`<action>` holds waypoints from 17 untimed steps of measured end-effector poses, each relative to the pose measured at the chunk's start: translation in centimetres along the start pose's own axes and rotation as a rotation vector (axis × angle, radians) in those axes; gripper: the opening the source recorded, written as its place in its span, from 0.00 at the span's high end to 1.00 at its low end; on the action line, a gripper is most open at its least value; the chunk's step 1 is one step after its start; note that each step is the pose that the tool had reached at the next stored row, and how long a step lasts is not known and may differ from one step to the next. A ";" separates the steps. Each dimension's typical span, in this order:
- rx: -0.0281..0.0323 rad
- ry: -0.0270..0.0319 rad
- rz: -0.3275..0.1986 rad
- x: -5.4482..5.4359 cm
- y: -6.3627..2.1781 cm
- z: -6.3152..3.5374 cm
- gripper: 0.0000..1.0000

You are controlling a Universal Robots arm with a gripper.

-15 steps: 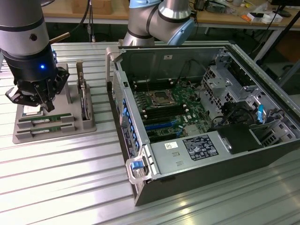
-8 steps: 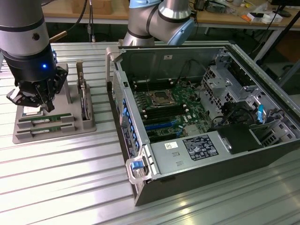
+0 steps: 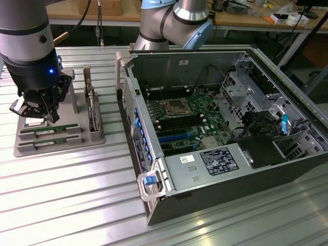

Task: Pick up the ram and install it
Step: 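Pick up the ram and move it above insertion slot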

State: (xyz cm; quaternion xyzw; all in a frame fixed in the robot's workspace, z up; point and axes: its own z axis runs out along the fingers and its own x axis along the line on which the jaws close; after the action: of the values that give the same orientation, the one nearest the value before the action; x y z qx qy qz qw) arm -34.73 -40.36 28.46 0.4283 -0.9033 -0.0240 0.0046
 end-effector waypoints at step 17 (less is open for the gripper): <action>-0.0047 0.0202 -0.416 0.0 0.00 0.13 0.89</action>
State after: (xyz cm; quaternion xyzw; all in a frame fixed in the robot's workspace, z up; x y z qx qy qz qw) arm -34.73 -40.36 28.34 0.6060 -0.7951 -0.0222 0.0096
